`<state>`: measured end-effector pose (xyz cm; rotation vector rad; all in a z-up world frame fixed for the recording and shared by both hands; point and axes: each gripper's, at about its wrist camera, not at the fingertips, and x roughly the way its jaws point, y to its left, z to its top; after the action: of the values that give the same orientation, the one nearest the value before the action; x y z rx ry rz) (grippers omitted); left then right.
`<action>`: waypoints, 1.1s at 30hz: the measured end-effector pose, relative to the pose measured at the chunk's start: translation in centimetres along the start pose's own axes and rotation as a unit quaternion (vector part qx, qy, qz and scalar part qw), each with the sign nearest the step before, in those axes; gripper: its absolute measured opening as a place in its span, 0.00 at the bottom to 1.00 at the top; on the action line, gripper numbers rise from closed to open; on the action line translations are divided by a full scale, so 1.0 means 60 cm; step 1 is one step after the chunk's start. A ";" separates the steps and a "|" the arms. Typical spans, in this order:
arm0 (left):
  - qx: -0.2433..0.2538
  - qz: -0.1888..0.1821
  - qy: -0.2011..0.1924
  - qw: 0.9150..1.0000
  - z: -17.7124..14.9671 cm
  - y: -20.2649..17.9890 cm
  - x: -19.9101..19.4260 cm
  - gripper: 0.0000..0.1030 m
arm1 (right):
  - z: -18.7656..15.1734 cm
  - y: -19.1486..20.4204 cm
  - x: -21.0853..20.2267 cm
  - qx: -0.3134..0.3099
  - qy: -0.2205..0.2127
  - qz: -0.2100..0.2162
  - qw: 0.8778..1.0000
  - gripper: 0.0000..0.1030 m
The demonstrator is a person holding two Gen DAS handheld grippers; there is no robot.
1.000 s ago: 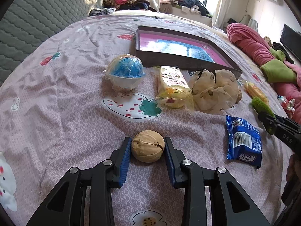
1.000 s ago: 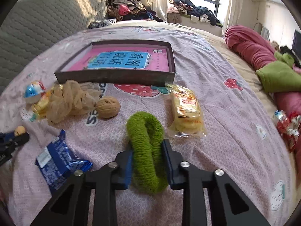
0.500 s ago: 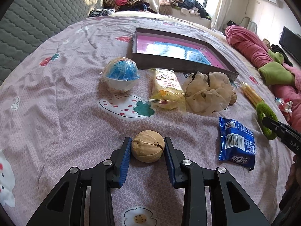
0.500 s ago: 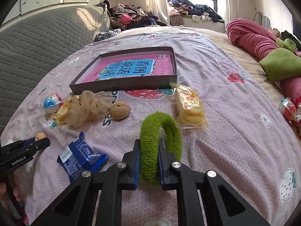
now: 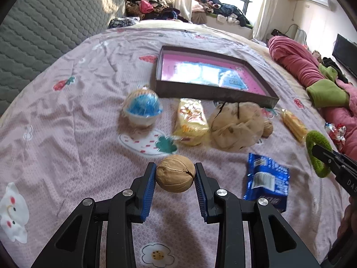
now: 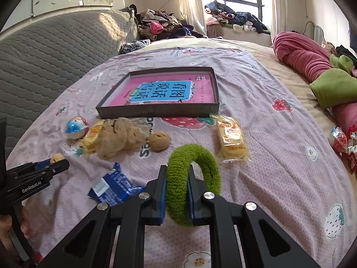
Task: Organize objects
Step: 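Carry the walnut and green ring in both grippers over the pink book tray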
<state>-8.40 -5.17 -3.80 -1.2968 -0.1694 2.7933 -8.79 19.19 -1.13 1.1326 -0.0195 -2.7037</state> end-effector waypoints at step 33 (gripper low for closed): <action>0.025 0.018 -0.057 0.998 0.109 -0.093 -0.085 0.34 | 0.107 0.062 -0.072 -0.035 -0.075 0.025 0.996 0.15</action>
<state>-10.04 -0.64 4.94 -1.1413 -0.0812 2.8840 -9.66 15.98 6.77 0.8960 0.0221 -2.7152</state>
